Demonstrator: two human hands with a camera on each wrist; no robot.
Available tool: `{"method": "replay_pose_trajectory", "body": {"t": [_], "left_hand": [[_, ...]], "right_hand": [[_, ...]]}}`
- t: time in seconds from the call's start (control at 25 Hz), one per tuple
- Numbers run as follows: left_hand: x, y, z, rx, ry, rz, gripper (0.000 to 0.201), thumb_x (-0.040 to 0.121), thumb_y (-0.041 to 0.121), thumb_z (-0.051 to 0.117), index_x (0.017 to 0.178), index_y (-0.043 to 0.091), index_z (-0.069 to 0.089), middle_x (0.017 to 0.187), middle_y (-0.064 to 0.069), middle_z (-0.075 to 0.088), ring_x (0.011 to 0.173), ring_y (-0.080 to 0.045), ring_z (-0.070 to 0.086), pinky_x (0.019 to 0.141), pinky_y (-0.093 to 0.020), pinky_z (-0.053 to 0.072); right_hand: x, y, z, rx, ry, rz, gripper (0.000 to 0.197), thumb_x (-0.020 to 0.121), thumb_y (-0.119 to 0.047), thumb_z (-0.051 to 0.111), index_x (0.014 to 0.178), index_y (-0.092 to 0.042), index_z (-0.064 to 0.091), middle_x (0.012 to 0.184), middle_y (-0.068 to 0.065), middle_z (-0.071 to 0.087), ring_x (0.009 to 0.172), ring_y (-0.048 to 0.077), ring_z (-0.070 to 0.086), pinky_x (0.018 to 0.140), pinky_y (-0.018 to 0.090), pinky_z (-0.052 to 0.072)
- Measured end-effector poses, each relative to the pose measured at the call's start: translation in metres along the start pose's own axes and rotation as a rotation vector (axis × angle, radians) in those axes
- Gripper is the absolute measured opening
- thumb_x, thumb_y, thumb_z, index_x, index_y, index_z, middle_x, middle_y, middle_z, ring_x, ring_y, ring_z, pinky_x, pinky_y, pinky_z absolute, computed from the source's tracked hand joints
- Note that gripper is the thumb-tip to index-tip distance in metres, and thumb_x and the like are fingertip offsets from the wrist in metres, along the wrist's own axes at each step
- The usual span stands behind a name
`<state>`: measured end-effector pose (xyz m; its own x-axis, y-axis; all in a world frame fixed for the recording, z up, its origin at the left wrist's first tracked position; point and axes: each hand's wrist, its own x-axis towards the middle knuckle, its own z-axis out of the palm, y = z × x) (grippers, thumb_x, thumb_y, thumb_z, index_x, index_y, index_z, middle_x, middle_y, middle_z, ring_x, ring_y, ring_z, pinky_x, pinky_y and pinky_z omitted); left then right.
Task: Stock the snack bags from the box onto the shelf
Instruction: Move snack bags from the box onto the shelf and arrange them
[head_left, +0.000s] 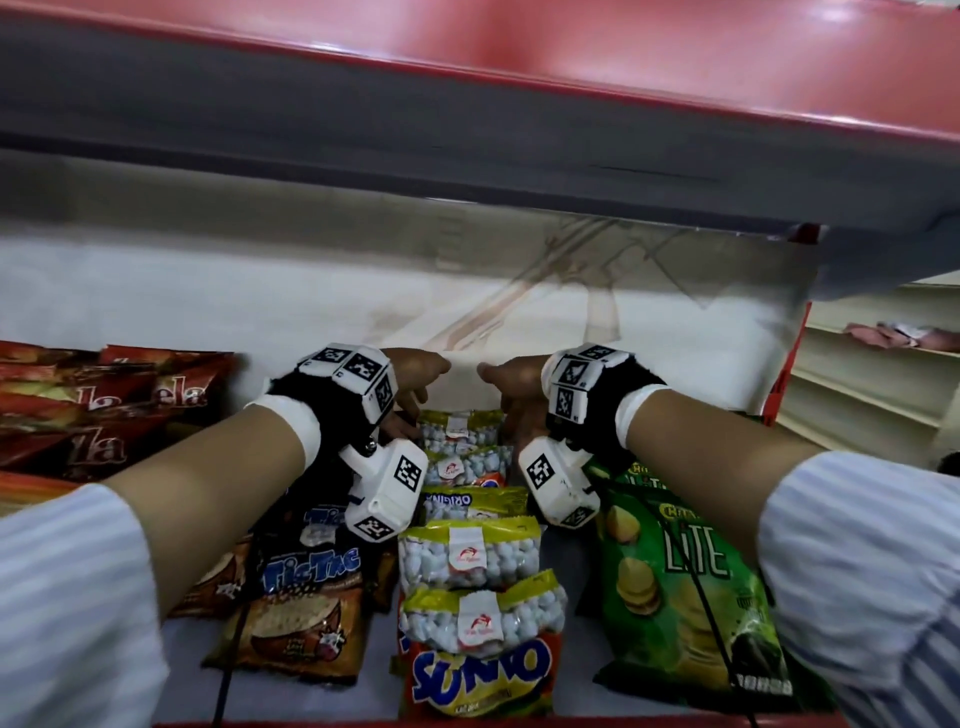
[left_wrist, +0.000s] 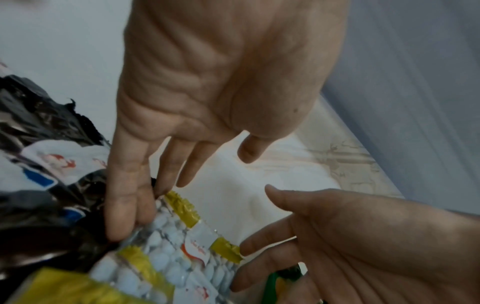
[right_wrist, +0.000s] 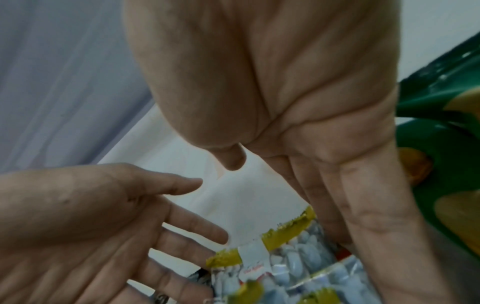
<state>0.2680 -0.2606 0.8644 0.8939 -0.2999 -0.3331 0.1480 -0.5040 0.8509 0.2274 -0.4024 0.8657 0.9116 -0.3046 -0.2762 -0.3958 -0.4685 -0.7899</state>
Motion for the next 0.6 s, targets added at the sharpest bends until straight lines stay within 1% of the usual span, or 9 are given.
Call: {"method": "replay_pose_trajectory", "body": {"t": [0.04,0.08,0.16,0.2,0.24,0.32,0.44,0.52,0.6], "left_hand": [[0.001,0.000,0.001,-0.001,0.002,0.007,0.072,0.094,0.054,0.043,0.138,-0.003,0.037,0.144,-0.025,0.037,0.116,-0.044,0.051,0.079,-0.052,0.050],[0.001,0.001,0.003,-0.001,-0.008,0.015,0.073,0.094,0.054,0.042,0.138,-0.004,0.036,0.145,-0.024,0.035,0.121,-0.045,0.047,0.077,-0.052,0.050],[-0.001,0.001,0.005,-0.018,-0.027,0.011,0.072,0.095,0.053,0.040,0.139,-0.004,0.034,0.148,-0.022,0.031,0.128,-0.045,0.039,0.074,-0.051,0.048],[-0.001,0.001,0.006,-0.037,-0.031,0.011,0.071,0.096,0.052,0.040,0.140,-0.004,0.033,0.149,-0.021,0.029,0.131,-0.044,0.036,0.074,-0.051,0.048],[-0.002,0.001,0.007,-0.061,-0.046,0.013,0.070,0.097,0.050,0.039,0.141,-0.004,0.031,0.150,-0.019,0.028,0.134,-0.042,0.033,0.075,-0.051,0.048],[-0.003,-0.001,0.008,-0.056,-0.081,0.026,0.064,0.099,0.042,0.040,0.144,-0.002,0.026,0.151,-0.017,0.027,0.138,-0.039,0.029,0.088,-0.050,0.047],[0.005,-0.004,0.006,-0.007,-0.052,0.036,0.050,0.100,0.020,0.044,0.144,0.002,0.029,0.149,-0.020,0.033,0.136,-0.037,0.035,0.108,-0.046,0.036],[0.005,-0.004,0.007,0.000,-0.116,0.071,0.053,0.100,0.020,0.045,0.146,0.003,0.026,0.150,-0.021,0.030,0.135,-0.038,0.035,0.104,-0.048,0.041],[-0.003,-0.002,0.007,-0.066,-0.177,0.082,0.064,0.100,0.038,0.041,0.148,0.003,0.019,0.153,-0.020,0.023,0.137,-0.040,0.030,0.082,-0.049,0.053]], "right_hand": [[-0.001,0.000,0.001,-0.024,-0.014,0.009,0.070,0.098,-0.052,0.031,0.147,-0.003,0.021,0.144,0.024,0.038,0.112,0.043,0.056,0.089,0.055,0.047],[0.000,0.001,0.001,-0.058,-0.011,0.006,0.071,0.097,-0.055,0.028,0.146,-0.003,0.024,0.144,0.023,0.040,0.097,0.039,0.061,0.079,0.051,0.050],[-0.005,0.002,-0.001,-0.106,0.015,0.023,0.072,0.097,-0.057,0.024,0.144,-0.003,0.029,0.142,0.019,0.044,0.067,0.029,0.059,0.057,0.037,0.046],[-0.006,0.001,-0.002,-0.119,0.017,0.022,0.070,0.098,-0.056,0.023,0.144,-0.004,0.029,0.143,0.018,0.044,0.069,0.029,0.060,0.058,0.037,0.046],[-0.003,0.003,-0.003,-0.126,0.030,0.006,0.069,0.099,-0.054,0.023,0.145,-0.003,0.028,0.145,0.018,0.042,0.083,0.032,0.062,0.066,0.043,0.049],[0.003,0.006,-0.005,-0.094,0.024,-0.014,0.068,0.100,-0.051,0.024,0.144,0.000,0.028,0.145,0.021,0.040,0.115,0.039,0.054,0.093,0.050,0.047],[0.010,0.008,-0.010,-0.082,0.056,0.001,0.071,0.098,-0.054,0.027,0.139,0.005,0.035,0.136,0.027,0.047,0.118,0.043,0.051,0.099,0.055,0.043],[0.010,0.010,-0.010,-0.092,0.042,0.014,0.073,0.097,-0.056,0.029,0.138,0.003,0.036,0.133,0.027,0.049,0.119,0.043,0.051,0.098,0.056,0.043],[0.012,0.011,-0.009,-0.081,0.027,0.008,0.069,0.098,-0.053,0.029,0.144,-0.002,0.030,0.141,0.024,0.042,0.126,0.041,0.045,0.103,0.052,0.041]]}}
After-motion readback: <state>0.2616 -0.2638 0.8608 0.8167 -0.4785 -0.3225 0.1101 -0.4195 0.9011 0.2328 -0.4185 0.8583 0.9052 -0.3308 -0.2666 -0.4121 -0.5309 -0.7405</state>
